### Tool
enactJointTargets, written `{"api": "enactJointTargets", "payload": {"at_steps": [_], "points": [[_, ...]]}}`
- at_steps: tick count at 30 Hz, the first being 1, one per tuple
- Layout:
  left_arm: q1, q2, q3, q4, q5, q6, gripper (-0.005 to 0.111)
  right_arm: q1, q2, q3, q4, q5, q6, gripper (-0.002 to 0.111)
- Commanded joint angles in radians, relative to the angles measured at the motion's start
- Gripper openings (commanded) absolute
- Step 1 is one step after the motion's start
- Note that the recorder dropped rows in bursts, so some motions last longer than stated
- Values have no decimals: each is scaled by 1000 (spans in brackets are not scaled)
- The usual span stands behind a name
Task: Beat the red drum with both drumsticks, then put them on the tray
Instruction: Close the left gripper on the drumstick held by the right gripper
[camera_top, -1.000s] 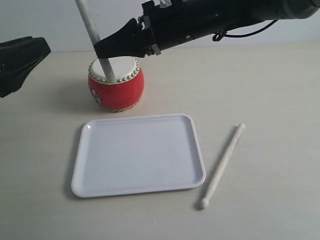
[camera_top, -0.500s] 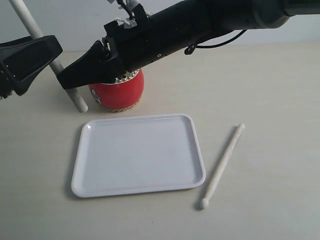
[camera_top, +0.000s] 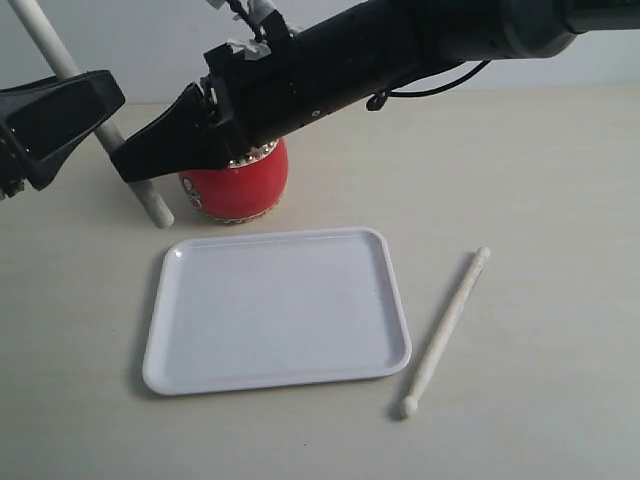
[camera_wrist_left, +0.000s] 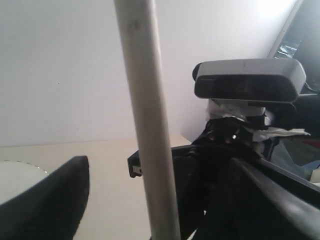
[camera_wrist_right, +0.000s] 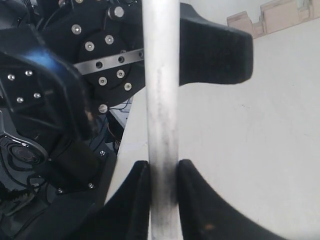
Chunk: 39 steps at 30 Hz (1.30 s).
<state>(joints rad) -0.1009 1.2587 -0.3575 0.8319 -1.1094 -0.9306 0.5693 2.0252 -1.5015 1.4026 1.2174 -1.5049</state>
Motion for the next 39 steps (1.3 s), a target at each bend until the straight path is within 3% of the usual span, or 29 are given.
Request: {"api": "enactJointTargets", "payload": {"at_steps": [1, 30, 33, 39], "points": [[-2, 2, -8, 5, -4, -50, 72, 15, -3, 2, -4, 4, -12, 0], [-2, 2, -8, 108, -4, -132, 72, 42, -3, 2, 17, 4, 17, 0], [-2, 2, -8, 108, -4, -132, 64, 42, -3, 2, 17, 4, 17, 0], [-2, 2, -8, 99, -12, -132, 25, 42, -3, 2, 17, 4, 17, 0]]}}
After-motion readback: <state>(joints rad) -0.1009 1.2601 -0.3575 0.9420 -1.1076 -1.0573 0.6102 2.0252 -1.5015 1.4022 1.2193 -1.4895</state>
